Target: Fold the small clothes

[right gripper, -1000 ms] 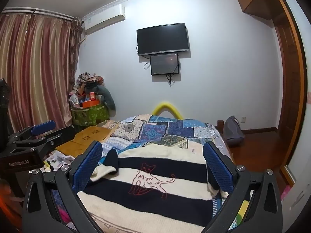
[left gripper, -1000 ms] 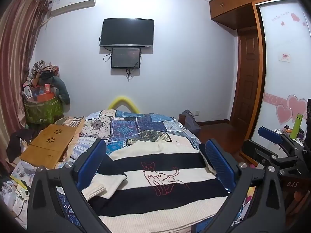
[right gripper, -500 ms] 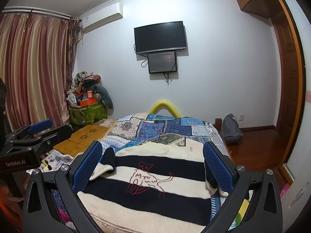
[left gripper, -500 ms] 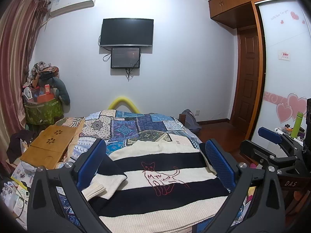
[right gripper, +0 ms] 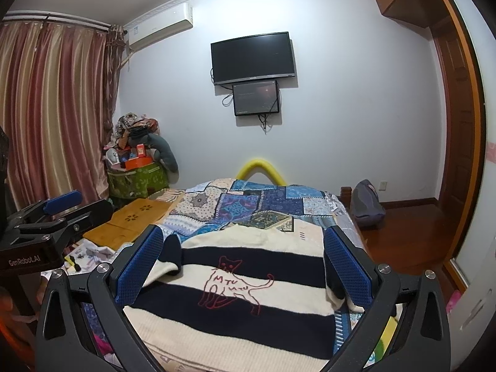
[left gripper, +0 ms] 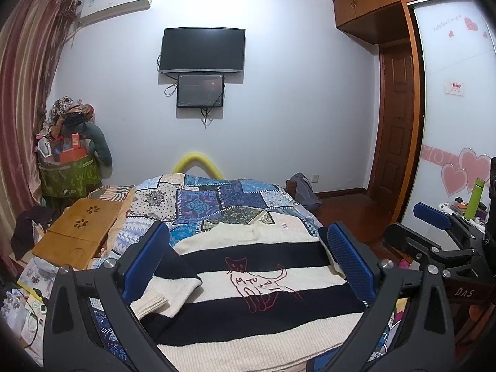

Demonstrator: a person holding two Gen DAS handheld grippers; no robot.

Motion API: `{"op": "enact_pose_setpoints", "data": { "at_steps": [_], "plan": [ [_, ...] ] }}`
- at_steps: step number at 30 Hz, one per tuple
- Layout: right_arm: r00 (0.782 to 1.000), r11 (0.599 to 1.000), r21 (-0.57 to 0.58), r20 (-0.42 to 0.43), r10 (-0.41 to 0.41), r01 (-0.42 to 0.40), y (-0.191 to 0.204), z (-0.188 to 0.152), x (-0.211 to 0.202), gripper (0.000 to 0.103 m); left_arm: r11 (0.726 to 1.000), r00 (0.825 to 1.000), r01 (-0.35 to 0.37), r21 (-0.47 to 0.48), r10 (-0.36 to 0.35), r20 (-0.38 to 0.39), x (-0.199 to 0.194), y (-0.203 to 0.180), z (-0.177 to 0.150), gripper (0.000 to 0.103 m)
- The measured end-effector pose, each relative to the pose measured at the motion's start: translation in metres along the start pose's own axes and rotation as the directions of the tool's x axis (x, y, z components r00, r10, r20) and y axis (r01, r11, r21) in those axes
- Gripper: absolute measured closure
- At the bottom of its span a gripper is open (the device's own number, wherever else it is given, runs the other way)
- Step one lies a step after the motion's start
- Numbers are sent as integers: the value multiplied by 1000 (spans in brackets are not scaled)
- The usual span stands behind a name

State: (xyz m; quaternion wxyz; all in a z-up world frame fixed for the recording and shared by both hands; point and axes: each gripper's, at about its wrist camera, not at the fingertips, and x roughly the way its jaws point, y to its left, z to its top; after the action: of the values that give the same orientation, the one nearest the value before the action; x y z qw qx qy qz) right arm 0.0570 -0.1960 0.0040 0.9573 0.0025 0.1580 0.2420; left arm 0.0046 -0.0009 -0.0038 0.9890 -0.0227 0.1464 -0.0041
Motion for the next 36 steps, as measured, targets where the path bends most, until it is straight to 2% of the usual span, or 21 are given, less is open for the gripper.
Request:
{"op": "enact_pose_setpoints", "data": {
  "at_steps": [36],
  "plan": [
    [1000,1000,3,-3,-5,5,1,0,-1,0,1000,1000,-2,-18,2,-12,6,3,-5,0]
  ]
}}
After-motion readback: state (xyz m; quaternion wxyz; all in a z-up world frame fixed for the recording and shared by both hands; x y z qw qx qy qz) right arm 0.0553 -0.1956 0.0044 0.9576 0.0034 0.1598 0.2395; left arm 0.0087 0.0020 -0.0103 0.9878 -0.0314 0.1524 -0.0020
